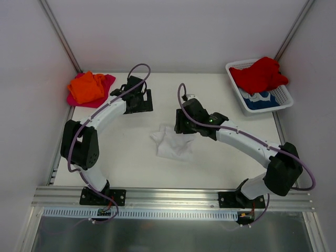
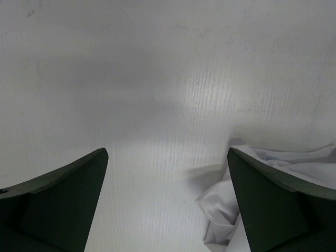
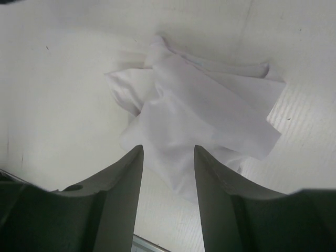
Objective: Fold and stack the t-shirts
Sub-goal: Smooth out wrinkles on the folded tshirt
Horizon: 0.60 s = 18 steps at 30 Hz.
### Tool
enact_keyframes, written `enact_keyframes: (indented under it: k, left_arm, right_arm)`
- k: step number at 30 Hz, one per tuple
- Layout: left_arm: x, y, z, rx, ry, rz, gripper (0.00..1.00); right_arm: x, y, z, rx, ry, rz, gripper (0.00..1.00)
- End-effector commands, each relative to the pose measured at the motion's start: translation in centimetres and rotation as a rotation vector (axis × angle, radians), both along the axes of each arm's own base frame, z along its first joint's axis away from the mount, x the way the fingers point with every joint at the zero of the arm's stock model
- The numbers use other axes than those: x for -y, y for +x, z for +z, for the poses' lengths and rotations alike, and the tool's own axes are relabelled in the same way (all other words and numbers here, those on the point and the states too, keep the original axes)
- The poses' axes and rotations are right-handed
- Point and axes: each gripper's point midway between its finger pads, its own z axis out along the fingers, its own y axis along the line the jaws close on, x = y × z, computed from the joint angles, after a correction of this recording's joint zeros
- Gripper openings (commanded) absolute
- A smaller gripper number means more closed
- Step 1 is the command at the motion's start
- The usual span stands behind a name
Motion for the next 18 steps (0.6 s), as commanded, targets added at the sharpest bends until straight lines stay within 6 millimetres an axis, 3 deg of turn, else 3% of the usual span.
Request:
enact_keyframes:
  k: [1, 11, 18]
  left_arm:
    - [-0.1, -0.2, 1.4, 0.041, -0.047, 0.021, 0.99]
    - [0.4, -1.7, 0.2, 0.013, -0.08, -0.009, 0.99]
    - [0.4, -2.2, 0.4, 0.019, -0.087, -0.018, 0.99]
  right_arm:
    - [1.6, -0.2, 2.1, 0.05, -0.053, 0.014, 0.47]
    - [3.9, -0.6, -2.1, -0.007, -0.117, -0.003, 0.47]
    - [6.2, 0.2, -3.4, -0.02, -0.115, -0.055, 0.47]
